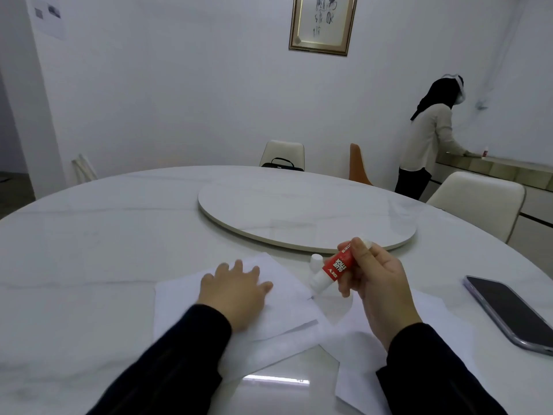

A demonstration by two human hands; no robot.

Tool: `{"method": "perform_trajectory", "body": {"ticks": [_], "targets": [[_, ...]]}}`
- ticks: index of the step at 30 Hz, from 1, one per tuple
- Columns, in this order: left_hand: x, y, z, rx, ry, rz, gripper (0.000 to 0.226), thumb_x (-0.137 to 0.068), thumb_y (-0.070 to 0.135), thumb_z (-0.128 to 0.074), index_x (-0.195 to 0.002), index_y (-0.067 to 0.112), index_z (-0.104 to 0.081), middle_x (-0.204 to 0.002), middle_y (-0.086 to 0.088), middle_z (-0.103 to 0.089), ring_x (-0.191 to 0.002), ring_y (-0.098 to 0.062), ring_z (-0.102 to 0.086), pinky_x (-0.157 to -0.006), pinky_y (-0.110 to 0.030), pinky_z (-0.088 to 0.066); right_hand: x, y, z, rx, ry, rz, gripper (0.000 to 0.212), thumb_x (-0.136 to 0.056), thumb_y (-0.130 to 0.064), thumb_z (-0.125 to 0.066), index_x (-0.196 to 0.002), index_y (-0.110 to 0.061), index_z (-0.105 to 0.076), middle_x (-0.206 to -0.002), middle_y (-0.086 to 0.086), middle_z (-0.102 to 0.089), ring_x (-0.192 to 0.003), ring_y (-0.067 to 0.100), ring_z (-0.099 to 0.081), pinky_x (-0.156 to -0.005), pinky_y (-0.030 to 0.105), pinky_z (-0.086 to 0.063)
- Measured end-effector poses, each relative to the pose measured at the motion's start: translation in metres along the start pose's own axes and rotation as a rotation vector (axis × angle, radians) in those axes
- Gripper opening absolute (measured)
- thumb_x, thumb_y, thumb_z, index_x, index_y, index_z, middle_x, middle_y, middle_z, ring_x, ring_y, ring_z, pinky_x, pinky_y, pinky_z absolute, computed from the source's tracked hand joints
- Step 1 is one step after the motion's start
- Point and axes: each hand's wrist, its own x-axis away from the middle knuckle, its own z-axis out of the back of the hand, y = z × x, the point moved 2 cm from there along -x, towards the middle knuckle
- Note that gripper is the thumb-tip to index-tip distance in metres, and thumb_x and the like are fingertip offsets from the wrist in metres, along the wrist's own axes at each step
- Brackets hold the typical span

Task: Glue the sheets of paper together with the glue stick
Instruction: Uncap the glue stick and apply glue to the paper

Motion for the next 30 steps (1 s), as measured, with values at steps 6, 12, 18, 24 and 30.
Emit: {"method": "perform_trajectory", "body": {"ticks": [6,12,18,24,30], "targets": [[0.010,-0.017,0.008,0.024,-0.201,-0.129,0.049,-0.097,0.040,-0.031,-0.145,0.036,-0.024,-0.157,-0.002,-0.019,-0.143,-0.021,-0.020,-0.114,-0.037,-0.020,-0.002,0.003,0.000,0.181,0.108,0.063,0.027,-0.094,-0.027,-0.054,-0.077,-0.008,-0.062,-0.055,0.006,-0.067,-0.042,0.016,-0.050,-0.043,0.023,-0.046],[0.008,0.001,-0.001,0.073,0.141,-0.171,0.057,-0.090,0.056,-0.035,-0.142,0.032,-0.033,-0.148,0.000,-0.034,-0.136,-0.020,-0.027,-0.108,-0.034,-0.023,0.001,0.012,-0.006,0.375,0.079,0.084,0.018,-0.092,-0.025,-0.059,-0.080,-0.012,-0.064,-0.067,0.011,-0.067,-0.049,0.014,-0.057,-0.049,0.021,-0.049],[0.002,0.006,-0.021,0.190,-0.028,-0.296,0.057,-0.095,0.049,-0.026,-0.148,0.035,-0.010,-0.160,0.009,0.001,-0.146,-0.009,0.002,-0.117,-0.032,0.002,-0.001,0.027,-0.012,0.609,-0.031,0.061,0.006,-0.091,-0.026,-0.059,-0.086,-0.028,-0.062,-0.077,-0.009,-0.071,-0.065,0.005,-0.065,-0.071,0.031,-0.055],[-0.001,0.006,-0.024,0.161,-0.062,-0.301,0.053,-0.098,0.040,-0.019,-0.149,0.032,-0.005,-0.160,0.007,0.005,-0.146,-0.012,0.006,-0.117,-0.035,0.003,0.001,0.032,-0.017,0.734,-0.175,0.026,0.006,-0.090,-0.026,-0.055,-0.087,-0.030,-0.060,-0.084,0.000,-0.070,-0.081,0.020,-0.063,-0.079,0.041,-0.052],[-0.003,0.004,-0.024,0.154,-0.086,-0.318,0.051,-0.099,0.034,-0.016,-0.149,0.034,-0.002,-0.160,0.005,0.006,-0.146,-0.013,0.006,-0.117,-0.036,0.004,0.015,0.014,-0.026,0.723,-0.341,0.127,0.008,-0.087,-0.018,-0.059,-0.081,-0.021,-0.063,-0.075,0.008,-0.070,-0.072,0.031,-0.061,-0.070,0.049,-0.051]]}}
